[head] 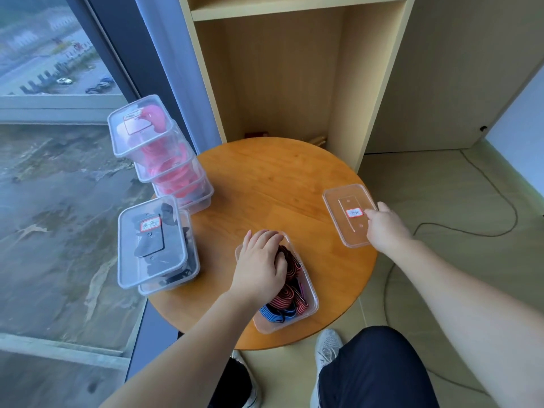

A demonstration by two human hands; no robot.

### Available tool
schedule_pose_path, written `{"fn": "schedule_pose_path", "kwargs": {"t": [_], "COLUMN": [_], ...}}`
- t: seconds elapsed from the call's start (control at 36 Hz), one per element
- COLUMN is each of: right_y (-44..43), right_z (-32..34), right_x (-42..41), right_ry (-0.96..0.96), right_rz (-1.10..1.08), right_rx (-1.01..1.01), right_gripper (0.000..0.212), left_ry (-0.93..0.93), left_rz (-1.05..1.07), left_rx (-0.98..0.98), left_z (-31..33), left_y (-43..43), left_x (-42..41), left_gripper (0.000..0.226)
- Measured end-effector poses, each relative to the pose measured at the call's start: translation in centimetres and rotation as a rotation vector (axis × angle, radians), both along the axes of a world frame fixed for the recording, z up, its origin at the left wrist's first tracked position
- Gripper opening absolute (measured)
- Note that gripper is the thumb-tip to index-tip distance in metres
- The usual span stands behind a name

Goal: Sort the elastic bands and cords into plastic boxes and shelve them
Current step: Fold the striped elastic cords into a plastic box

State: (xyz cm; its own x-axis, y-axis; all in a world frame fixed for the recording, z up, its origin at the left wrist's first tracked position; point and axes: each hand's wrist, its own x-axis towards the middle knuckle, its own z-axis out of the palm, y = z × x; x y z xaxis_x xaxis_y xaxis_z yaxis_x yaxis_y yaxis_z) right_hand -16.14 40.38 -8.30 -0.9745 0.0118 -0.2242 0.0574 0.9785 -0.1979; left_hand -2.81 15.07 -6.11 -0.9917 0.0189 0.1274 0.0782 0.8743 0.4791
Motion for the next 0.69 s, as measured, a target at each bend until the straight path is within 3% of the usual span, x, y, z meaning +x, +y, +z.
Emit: {"fn": "schedule_pose_path", "kwargs": {"t": [0.44, 0.69], "right_y": [0.9, -2.2], "right_z": [-0.4, 3.7], "right_x": [-0.7, 2.5], "right_ry": [0.044, 0.135], "right_rz": [-0.222, -0.169], "right_rx": [-0.243, -0.488], "right_gripper": [0.045, 0.055], "left_ry": [0.029, 0.037], "left_rz": [-0.016, 0.133], "left_rx": [0.038, 0.101], "left_z": [0.0, 0.3], "left_y": [-0.4, -2.9], "left_x": [-0.5, 2.2], "left_gripper": [0.036, 0.034]}}
